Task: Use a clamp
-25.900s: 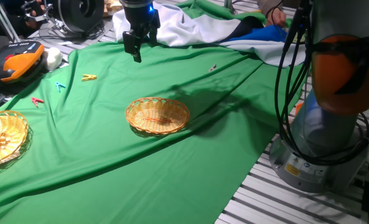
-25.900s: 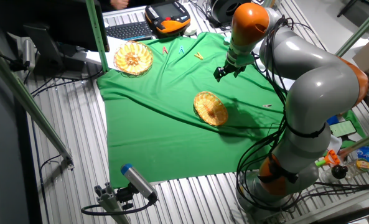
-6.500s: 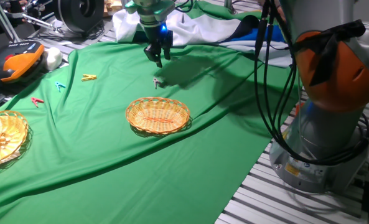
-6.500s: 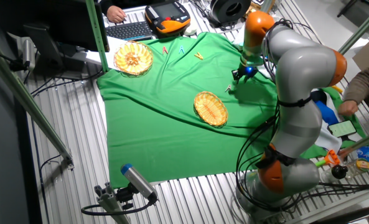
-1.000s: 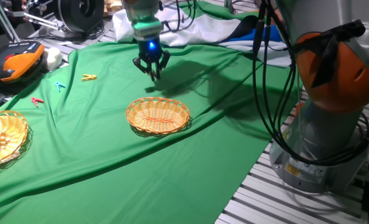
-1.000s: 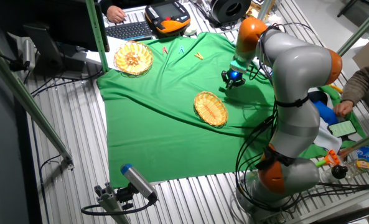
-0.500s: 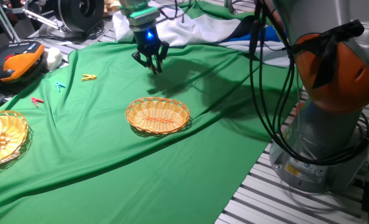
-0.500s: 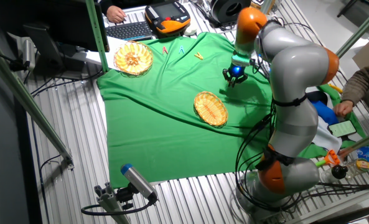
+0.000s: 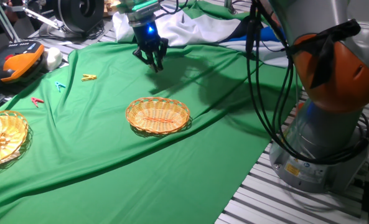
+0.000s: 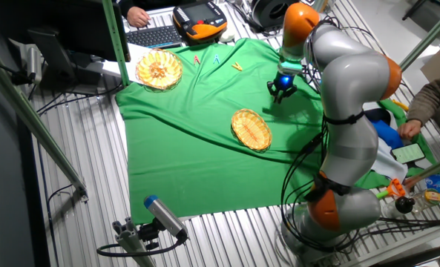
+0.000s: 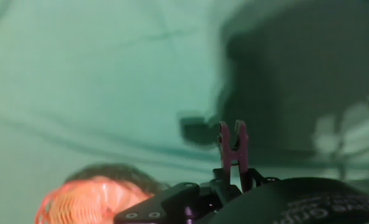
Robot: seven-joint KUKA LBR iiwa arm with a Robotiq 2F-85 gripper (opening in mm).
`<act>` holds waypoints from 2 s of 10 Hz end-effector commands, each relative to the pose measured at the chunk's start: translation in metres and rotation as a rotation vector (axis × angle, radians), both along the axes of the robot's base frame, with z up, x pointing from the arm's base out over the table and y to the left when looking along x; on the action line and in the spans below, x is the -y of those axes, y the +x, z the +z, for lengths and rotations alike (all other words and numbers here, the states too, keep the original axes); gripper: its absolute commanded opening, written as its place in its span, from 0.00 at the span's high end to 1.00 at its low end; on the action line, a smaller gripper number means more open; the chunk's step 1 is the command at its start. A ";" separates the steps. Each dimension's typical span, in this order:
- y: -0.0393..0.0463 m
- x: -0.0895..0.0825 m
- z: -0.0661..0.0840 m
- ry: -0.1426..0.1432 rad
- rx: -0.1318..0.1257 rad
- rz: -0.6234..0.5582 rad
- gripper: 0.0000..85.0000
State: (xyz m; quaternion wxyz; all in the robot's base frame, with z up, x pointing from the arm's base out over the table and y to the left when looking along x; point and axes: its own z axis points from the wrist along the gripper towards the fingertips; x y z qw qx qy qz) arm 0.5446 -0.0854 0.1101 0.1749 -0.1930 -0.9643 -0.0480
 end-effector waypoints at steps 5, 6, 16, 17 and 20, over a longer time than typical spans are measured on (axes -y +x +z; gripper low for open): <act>-0.0077 0.004 0.013 0.042 0.025 -0.010 1.00; -0.0114 0.005 0.018 0.015 0.030 0.006 1.00; -0.0187 0.010 0.022 -0.015 0.231 0.152 1.00; -0.0187 0.010 0.022 -0.033 0.230 0.222 1.00; -0.0187 0.010 0.022 -0.061 0.214 0.401 1.00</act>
